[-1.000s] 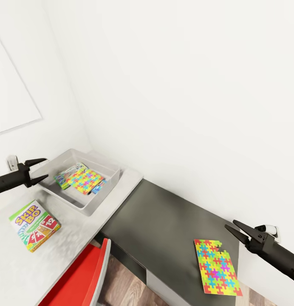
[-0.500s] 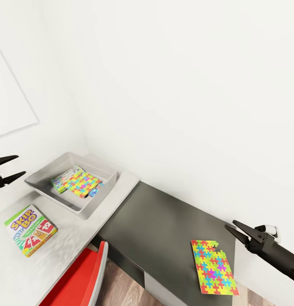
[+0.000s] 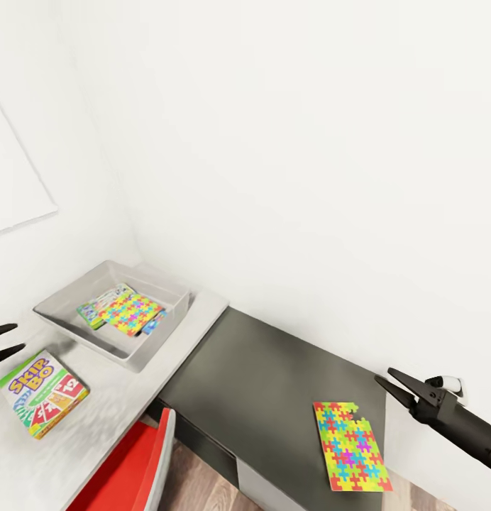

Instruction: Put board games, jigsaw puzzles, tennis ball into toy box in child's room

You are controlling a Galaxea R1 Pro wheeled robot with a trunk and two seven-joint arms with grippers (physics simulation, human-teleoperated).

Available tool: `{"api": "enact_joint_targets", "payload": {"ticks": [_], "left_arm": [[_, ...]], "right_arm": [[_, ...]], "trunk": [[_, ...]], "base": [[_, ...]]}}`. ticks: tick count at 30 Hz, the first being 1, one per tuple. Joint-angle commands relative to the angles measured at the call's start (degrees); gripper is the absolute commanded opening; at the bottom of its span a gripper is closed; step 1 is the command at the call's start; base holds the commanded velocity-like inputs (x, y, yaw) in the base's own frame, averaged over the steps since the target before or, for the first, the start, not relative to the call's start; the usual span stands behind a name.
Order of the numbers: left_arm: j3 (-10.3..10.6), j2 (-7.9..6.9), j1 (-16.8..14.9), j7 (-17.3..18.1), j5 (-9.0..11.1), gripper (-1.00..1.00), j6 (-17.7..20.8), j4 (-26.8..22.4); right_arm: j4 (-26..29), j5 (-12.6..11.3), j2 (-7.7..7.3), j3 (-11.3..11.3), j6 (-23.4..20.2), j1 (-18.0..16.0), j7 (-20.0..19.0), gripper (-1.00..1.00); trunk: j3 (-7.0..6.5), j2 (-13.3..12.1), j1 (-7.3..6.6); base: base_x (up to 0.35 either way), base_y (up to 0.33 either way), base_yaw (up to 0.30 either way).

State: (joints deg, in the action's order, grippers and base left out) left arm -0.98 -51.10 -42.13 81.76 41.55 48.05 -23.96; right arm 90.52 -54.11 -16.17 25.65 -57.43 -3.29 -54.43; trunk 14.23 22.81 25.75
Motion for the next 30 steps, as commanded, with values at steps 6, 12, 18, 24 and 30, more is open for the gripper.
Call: {"api": "enact_joint_targets", "payload": {"ticks": [6,12,18,24,30], "left_arm": [[0.3,-0.16,4.4,7.0,-0.8,1.0,-3.3,-1.3],[0.2,-0.2,5.1,8.2,-5.0,1.0,-6.1,-1.6],[0.3,-0.11,5.2,8.2,-5.7,1.0,-6.6,-1.8],[0.3,-0.11,5.2,8.2,-5.8,1.0,-7.1,-1.9],[0.3,-0.1,5.2,8.2,-5.8,1.0,-7.6,-1.9]], "right_arm": [[0.0,0.1,-0.01,0.0,-0.1,-0.1,-0.2,1.0],[0.0,0.2,0.07,-0.2,0.0,-0.1,0.0,1.0],[0.0,0.2,0.08,-0.2,0.0,-0.1,0.0,1.0],[-0.1,0.3,0.19,-0.3,0.2,-0.1,0.7,1.0],[-0.2,0.3,0.47,-0.3,0.1,-0.1,3.4,1.0]], "trunk": [[-0.43,0.1,0.04],[-0.92,0.1,0.04],[-1.07,0.1,0.04],[-1.09,0.1,0.04],[-1.09,0.1,0.04]], "base": [[0.0,0.0,-0.079],[0.0,0.0,-0.057],[-0.115,0.0,-0.009],[-0.048,0.0,-0.001],[-0.016,0.0,0.0]]}}
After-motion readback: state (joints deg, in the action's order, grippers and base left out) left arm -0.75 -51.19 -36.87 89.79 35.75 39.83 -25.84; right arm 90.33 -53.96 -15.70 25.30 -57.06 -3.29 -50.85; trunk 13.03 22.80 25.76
